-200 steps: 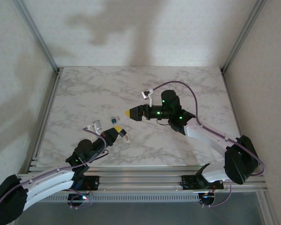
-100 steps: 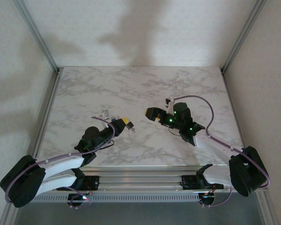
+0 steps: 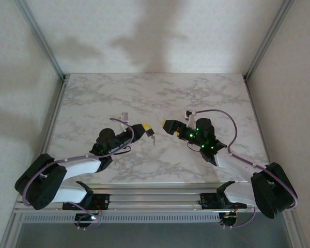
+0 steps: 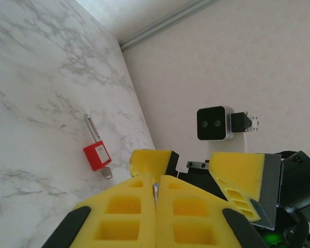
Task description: Lock with the key
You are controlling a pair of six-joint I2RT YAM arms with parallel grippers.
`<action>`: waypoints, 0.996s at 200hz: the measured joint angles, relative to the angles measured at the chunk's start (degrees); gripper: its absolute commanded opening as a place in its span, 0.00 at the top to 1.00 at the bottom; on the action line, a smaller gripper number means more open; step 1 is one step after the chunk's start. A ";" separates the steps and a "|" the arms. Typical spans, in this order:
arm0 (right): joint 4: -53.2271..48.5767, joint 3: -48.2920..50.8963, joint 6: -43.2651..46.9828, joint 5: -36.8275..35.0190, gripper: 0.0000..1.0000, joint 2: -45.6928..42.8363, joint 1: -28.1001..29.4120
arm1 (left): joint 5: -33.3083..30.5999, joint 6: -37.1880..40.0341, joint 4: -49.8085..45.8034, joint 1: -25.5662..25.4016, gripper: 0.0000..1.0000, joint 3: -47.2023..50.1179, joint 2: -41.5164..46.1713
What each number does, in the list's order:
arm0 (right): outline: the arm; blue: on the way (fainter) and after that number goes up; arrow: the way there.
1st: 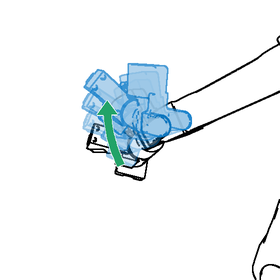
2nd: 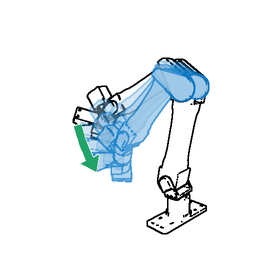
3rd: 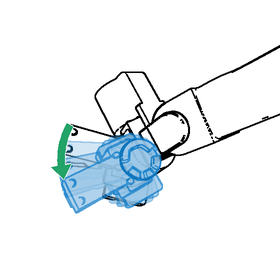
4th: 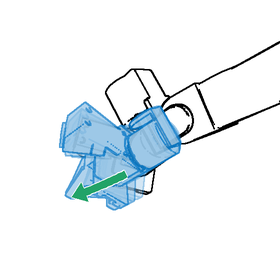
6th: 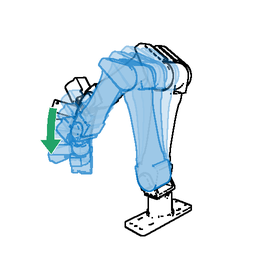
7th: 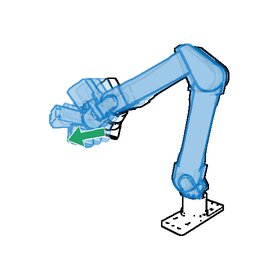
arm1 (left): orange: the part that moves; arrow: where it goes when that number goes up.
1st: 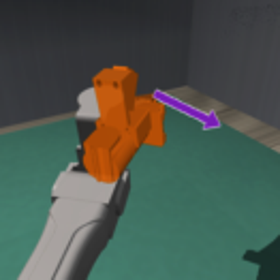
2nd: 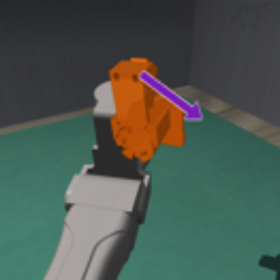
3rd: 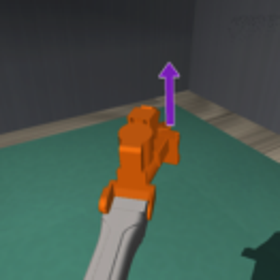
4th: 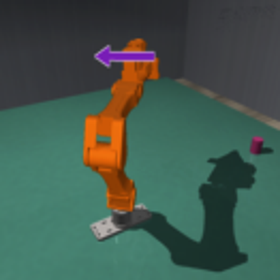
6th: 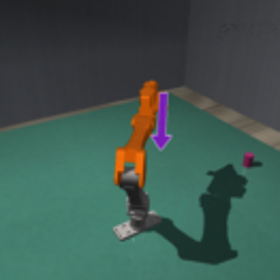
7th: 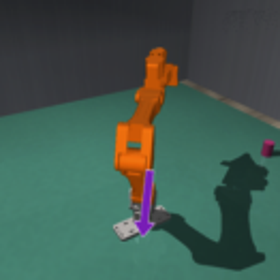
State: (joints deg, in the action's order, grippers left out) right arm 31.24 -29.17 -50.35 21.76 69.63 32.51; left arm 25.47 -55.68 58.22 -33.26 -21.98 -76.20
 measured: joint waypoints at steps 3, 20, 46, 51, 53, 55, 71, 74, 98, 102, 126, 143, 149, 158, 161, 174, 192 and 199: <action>0.33 0.00 0.00 0.20 0.03 0.09 -0.02 | 0.35 -0.11 0.24 0.07 1.00 -0.13 -0.26; 1.33 0.00 0.07 0.92 0.04 0.63 0.00 | 1.88 -0.59 2.08 0.37 1.00 -0.90 -2.10; 2.97 0.00 0.24 1.92 0.07 0.92 0.00 | 3.41 -1.62 4.15 1.01 1.00 -1.62 -4.28; 3.34 0.02 0.28 2.14 0.08 0.98 0.00 | 3.63 -1.68 4.52 1.07 1.00 -1.73 -4.63; 3.52 0.02 0.39 2.27 0.08 1.01 0.00 | 3.74 -1.79 4.68 1.11 1.00 -1.79 -4.83; 3.69 0.04 0.44 2.38 0.09 1.03 0.00 | 3.87 -1.84 4.81 1.14 1.00 -1.88 -5.01; 4.44 0.07 0.70 3.02 0.11 1.18 0.00 | 4.68 -2.25 5.66 1.29 1.00 -2.43 -6.08; 4.63 0.09 0.85 3.15 0.13 1.22 0.00 | 4.83 -2.32 5.84 1.29 1.00 -2.54 -6.23; 6.69 0.28 1.27 4.46 0.17 1.84 0.00 | 5.88 -2.71 6.75 1.51 1.00 -3.50 -6.78; 7.02 0.31 1.27 4.68 0.18 2.03 0.00 | 6.08 -2.73 6.82 1.62 1.00 -3.69 -6.80; 8.72 0.31 1.27 6.03 0.21 3.74 0.00 | 7.21 -3.19 8.24 2.03 1.00 -4.57 -7.13; 9.88 0.31 1.25 7.08 0.25 5.11 0.00 | 8.09 -3.80 9.90 2.56 1.00 -4.90 -7.85; 10.27 0.31 1.22 7.50 0.26 5.51 0.00 | 8.44 -4.17 10.45 2.73 1.00 -4.96 -8.15; 11.06 0.31 1.16 8.22 0.28 6.03 0.00 | 8.85 -4.63 11.28 3.06 1.00 -5.03 -8.79; 11.30 0.31 1.18 8.37 0.28 6.21 0.00 | 9.01 -4.74 11.52 3.15 1.00 -5.05 -9.03; 12.72 0.31 1.16 9.33 0.32 6.93 0.00 | 9.77 -5.88 12.94 3.76 1.00 -5.27 -10.34; 14.40 0.33 1.03 10.16 0.35 7.69 0.00 | 10.58 -7.45 15.17 4.61 1.00 -5.40 -12.07; 15.26 0.33 1.07 10.54 0.37 8.00 0.00 | 10.84 -8.09 16.13 4.92 1.00 -5.42 -12.63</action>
State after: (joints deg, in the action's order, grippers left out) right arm 46.50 -28.84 -49.28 32.29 77.62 32.51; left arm 36.32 -63.77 74.35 -28.34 -27.40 -88.84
